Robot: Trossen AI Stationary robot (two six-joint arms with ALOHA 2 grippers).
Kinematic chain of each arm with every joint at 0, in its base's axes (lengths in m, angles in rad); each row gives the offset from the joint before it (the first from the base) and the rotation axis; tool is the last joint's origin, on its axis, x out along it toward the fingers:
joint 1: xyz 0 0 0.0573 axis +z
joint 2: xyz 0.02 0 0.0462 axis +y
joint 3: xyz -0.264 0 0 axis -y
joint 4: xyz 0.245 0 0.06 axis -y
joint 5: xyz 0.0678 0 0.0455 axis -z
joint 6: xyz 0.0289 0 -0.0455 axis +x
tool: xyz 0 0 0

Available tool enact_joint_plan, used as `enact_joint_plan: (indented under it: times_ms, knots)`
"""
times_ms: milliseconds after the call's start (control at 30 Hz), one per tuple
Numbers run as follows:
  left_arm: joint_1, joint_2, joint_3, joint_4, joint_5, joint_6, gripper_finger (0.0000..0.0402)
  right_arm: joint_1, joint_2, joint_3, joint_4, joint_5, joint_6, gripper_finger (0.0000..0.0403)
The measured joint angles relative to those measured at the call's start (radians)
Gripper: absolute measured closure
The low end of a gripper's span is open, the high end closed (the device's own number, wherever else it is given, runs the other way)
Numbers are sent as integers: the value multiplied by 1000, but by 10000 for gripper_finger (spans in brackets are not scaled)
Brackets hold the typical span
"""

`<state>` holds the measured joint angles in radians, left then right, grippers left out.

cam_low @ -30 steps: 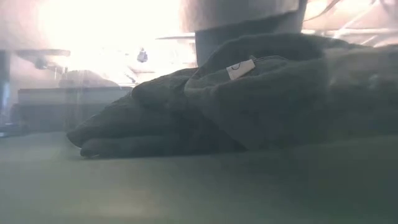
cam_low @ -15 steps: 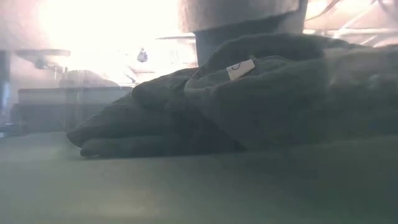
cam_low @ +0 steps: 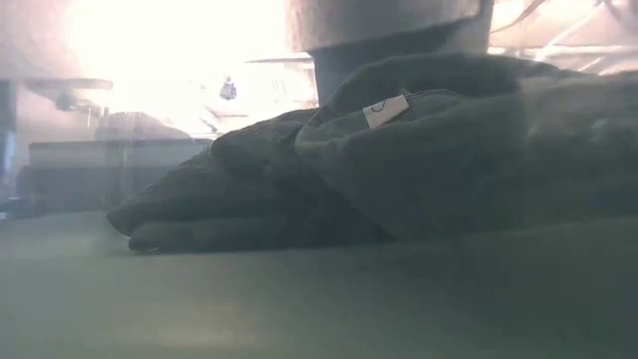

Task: Sort clothes
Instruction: Put the black shirt into the transparent laundry bin

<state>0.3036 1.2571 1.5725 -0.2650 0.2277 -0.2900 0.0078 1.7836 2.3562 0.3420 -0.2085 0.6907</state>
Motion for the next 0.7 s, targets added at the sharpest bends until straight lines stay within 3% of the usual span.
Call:
enact_joint_plan:
  times_ms: [200, 367, 700]
  knots:
    - [-83, 101, 61, 6, -10, 20, 401, -10, -6, 0, -2, -6, 2, 390]
    - [-154, 216, 195, -8, -13, 57, 402, -19, -13, 0, -1, -8, 1, 390]
    - [-244, 453, 672, -445, -42, 224, 401, -35, -47, 0, -1, -27, -7, 390]
